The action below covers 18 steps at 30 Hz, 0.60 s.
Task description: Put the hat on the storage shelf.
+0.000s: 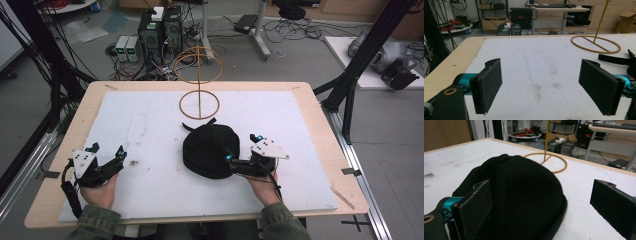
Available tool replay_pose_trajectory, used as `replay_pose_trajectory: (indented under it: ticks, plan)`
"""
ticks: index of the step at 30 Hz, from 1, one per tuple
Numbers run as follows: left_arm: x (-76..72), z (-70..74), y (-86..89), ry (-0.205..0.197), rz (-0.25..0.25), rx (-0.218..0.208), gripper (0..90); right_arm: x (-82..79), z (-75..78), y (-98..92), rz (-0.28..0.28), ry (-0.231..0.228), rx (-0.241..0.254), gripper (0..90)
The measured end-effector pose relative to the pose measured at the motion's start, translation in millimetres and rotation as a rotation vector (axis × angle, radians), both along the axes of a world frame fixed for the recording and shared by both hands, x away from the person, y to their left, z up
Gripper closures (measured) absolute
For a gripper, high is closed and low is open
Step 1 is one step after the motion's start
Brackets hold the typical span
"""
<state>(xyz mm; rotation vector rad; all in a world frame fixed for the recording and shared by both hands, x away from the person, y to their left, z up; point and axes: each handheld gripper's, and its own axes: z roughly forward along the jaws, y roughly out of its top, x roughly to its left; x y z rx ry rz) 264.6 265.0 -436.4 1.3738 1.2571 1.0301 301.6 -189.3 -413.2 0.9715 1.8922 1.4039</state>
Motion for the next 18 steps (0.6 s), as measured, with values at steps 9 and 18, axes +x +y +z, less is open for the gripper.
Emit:
replay_pose_trajectory:
  ticks: [9, 18]
  plan:
    - [0.4, -0.6, -0.3, 0.008, -0.002, -0.002, 19.4, 1.4, -5.4, 13.0, 0.047, 0.040, -0.013, 3.8]
    - [0.6, -0.7, -0.3, 0.006, -0.005, -0.001, 19.4, 3.8, -11.8, 27.3, 0.072, 0.071, -0.044, 3.8]
